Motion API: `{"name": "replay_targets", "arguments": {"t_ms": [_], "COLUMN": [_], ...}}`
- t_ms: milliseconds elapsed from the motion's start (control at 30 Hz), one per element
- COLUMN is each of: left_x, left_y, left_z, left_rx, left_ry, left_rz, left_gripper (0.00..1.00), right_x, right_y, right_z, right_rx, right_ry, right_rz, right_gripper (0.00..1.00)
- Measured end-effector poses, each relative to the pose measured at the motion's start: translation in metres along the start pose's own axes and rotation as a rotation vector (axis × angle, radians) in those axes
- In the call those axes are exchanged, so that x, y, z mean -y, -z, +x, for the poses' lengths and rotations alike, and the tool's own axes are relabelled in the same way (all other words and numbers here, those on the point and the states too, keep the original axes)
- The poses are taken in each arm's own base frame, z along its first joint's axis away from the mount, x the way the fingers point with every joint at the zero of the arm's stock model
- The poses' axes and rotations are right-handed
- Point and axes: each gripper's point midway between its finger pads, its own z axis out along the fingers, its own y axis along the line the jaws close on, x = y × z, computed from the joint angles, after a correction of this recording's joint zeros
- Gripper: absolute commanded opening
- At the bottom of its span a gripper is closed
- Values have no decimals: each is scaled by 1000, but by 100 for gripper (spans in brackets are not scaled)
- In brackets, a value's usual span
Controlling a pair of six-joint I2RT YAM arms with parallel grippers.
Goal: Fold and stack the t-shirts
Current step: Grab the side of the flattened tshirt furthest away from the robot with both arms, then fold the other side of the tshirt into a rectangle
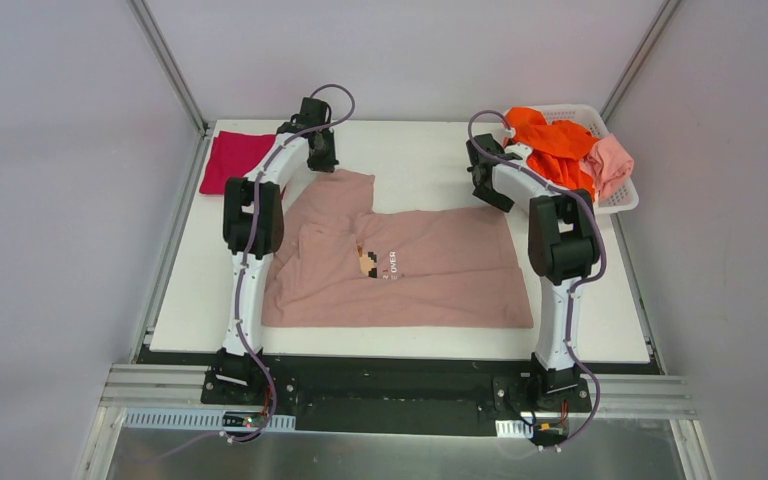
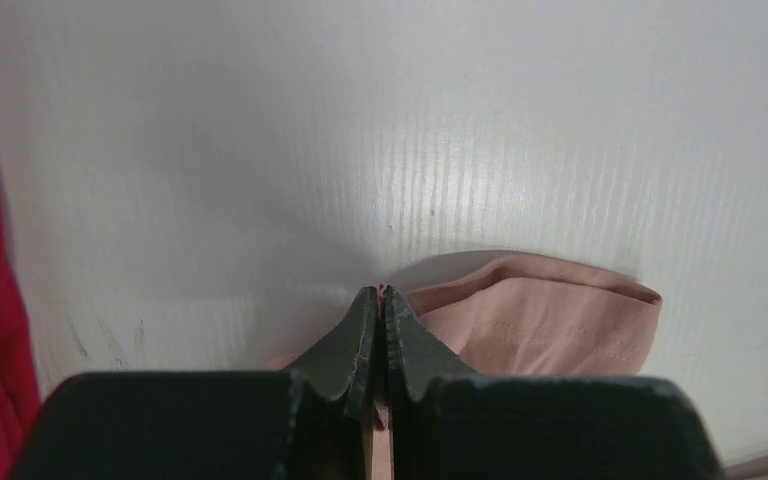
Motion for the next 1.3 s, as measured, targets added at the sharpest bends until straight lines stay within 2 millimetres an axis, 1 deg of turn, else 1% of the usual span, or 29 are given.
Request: {"name": "replay_targets", "arguments": {"t_ms": [133,267,300,333,500,567,667,767,867,933,1000,1033,1100,1233,1300], "left_x": [3,5,5,5,8,11,14,17,22,24,26,27,27,24,20], "left_y": [4,8,9,10,18,21,29,41,61,78,97,105,125,158,169], "left_z": [0,-2,-2,-2,-6,-5,-1,7,20,28,37,39,48,76,89], "left_rx": [4,11,12,12,26,27,21,17,9,19,33,44,72,100,111], "left_ry": [0,-1,-1,-1,-2,-4,-13,-26,-42,-49,-56,-60,-68,-79,-79], "left_rz": [20,28,29,29,43,57,82,112,158,187,211,223,241,261,263], "left_gripper": [0,0,0,0,0,0,0,0,0,0,0,0,0,0,0], "right_x": [0,-2,-2,-3,0,1,3,2,1,2,4,7,10,19,26], "right_y": [-5,-6,-7,-7,-7,-7,-7,-5,-1,5,15,17,36,60,69], "right_z": [7,8,9,9,12,12,10,11,11,13,17,22,22,23,23], "right_rx": [-19,-22,-23,-20,-16,-15,-15,-21,-33,-38,-41,-51,-42,-32,-27], "right_ry": [-5,-25,-33,-41,-53,-44,-43,-39,-30,-20,-8,1,5,3,-2], "right_rz": [7,5,3,-1,-6,-2,2,-5,-22,-37,-56,-59,-93,-138,-151], "right_gripper": [51,46,42,34,6,1,0,0,0,0,0,0,0,0,0]}}
